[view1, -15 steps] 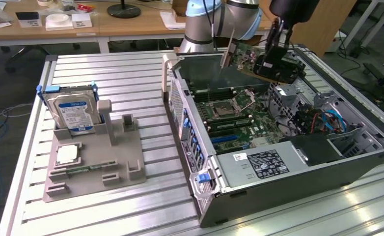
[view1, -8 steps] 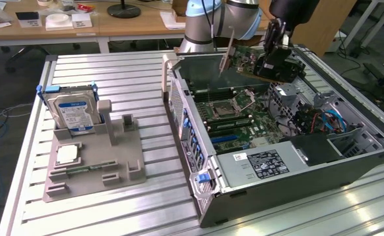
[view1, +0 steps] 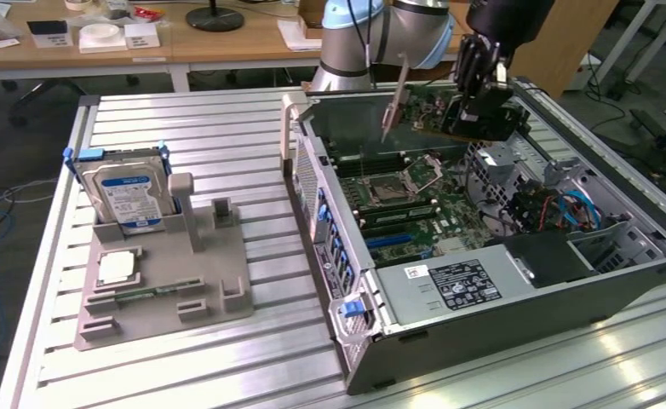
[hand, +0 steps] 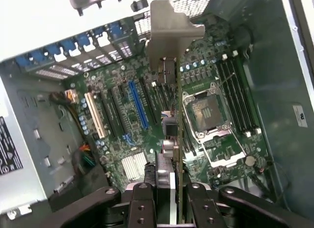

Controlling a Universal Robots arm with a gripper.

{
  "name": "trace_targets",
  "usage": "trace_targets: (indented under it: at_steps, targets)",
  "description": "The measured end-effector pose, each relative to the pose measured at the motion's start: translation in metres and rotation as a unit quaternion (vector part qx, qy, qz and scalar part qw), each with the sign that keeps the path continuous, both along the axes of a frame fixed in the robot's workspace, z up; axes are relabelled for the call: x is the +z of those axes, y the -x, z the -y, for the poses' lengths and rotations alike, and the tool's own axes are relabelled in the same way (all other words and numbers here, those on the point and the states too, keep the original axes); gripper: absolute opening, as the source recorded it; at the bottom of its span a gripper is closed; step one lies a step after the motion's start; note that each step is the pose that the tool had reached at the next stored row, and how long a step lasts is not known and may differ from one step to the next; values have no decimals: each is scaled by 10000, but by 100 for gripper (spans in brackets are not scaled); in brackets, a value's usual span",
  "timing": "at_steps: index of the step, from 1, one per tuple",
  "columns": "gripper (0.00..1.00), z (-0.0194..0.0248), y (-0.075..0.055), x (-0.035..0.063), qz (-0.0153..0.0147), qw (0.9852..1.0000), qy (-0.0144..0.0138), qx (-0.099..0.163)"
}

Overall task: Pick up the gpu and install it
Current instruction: 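Insert the gpu into the slot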

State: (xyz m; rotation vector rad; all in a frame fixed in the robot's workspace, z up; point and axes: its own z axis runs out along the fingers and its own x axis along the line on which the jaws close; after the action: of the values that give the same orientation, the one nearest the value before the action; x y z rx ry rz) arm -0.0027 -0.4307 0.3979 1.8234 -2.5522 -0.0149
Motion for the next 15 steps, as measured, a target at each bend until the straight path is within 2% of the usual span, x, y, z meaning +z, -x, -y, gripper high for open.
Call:
trace_targets:
  at_steps: [3,8,9,11,12,13,15]
  targets:
    - [28,0,-1,-15,29,9997,-1,224]
    - [28,0,0,-53,36,9981,-23,618]
    - [28,0,1,-57,56,9977,-22,672]
    - [28,0,0,-61,152,9972,-17,732]
    - [28,0,1,-65,184,9969,-16,768]
    - [28,1,0,-72,196,9963,-18,832]
    - [28,0,0,-95,196,9947,-23,1013]
